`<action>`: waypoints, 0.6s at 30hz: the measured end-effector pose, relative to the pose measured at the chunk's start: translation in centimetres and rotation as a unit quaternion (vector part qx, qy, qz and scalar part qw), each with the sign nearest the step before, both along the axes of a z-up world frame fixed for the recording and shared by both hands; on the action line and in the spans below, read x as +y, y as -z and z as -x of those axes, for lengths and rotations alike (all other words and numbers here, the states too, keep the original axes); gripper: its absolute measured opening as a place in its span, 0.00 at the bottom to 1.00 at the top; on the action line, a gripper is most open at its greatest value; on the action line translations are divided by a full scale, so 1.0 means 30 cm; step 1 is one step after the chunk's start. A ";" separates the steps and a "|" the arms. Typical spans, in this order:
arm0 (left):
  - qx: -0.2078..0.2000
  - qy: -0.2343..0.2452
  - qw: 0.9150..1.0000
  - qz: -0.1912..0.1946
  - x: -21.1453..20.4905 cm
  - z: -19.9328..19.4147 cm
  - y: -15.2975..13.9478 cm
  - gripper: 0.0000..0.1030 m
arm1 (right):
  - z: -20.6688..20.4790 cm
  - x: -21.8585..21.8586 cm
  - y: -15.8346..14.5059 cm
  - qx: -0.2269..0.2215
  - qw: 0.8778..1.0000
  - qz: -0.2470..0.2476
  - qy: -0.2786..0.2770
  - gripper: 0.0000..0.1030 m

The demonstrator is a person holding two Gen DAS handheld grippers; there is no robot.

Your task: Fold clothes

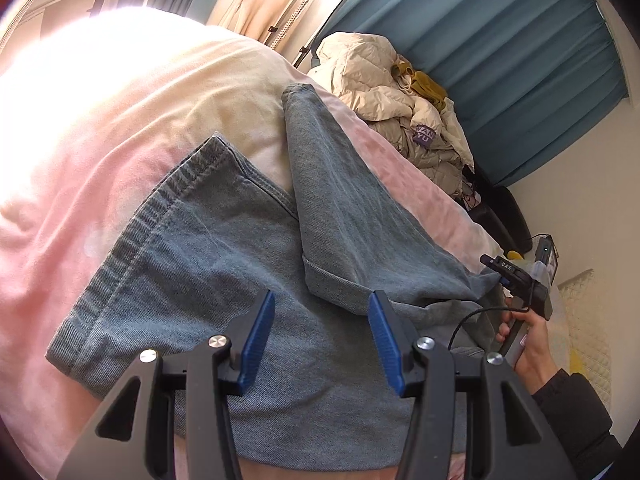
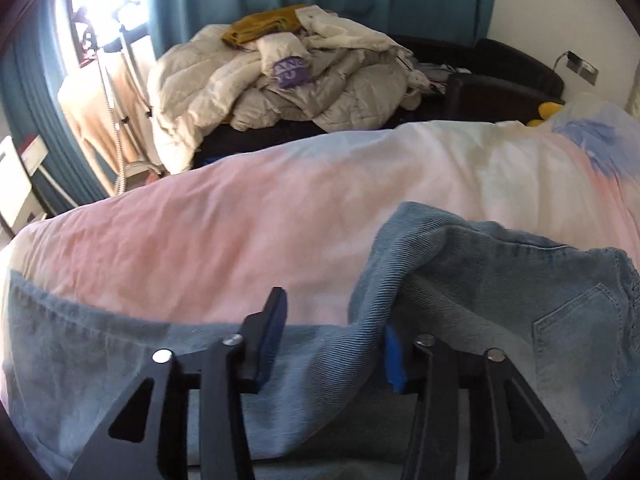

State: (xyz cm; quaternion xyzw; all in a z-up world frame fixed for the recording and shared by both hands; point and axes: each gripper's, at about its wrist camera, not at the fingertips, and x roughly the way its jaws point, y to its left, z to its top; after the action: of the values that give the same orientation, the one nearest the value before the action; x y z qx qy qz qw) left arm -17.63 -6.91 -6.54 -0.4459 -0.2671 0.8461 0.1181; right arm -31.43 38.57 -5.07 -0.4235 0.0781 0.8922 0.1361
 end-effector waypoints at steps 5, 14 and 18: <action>0.004 -0.003 1.000 -0.010 -0.010 -0.014 -0.014 0.49 | -0.150 -0.151 -0.032 0.062 0.997 -0.037 0.022 0.62; 0.009 0.001 1.000 0.015 -0.029 -0.049 -0.051 0.49 | -0.336 -0.290 -0.057 0.082 0.994 -0.041 0.062 0.62; 0.015 0.004 1.000 0.017 -0.044 -0.064 -0.069 0.49 | -0.365 -0.396 -0.061 0.081 0.996 -0.043 0.010 0.62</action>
State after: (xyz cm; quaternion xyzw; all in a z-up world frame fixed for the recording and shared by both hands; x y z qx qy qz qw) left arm -15.72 -8.23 -4.48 -0.4365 -0.2491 0.8564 0.1179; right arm -20.47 26.70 -3.25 -0.3431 0.0543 0.9246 0.1564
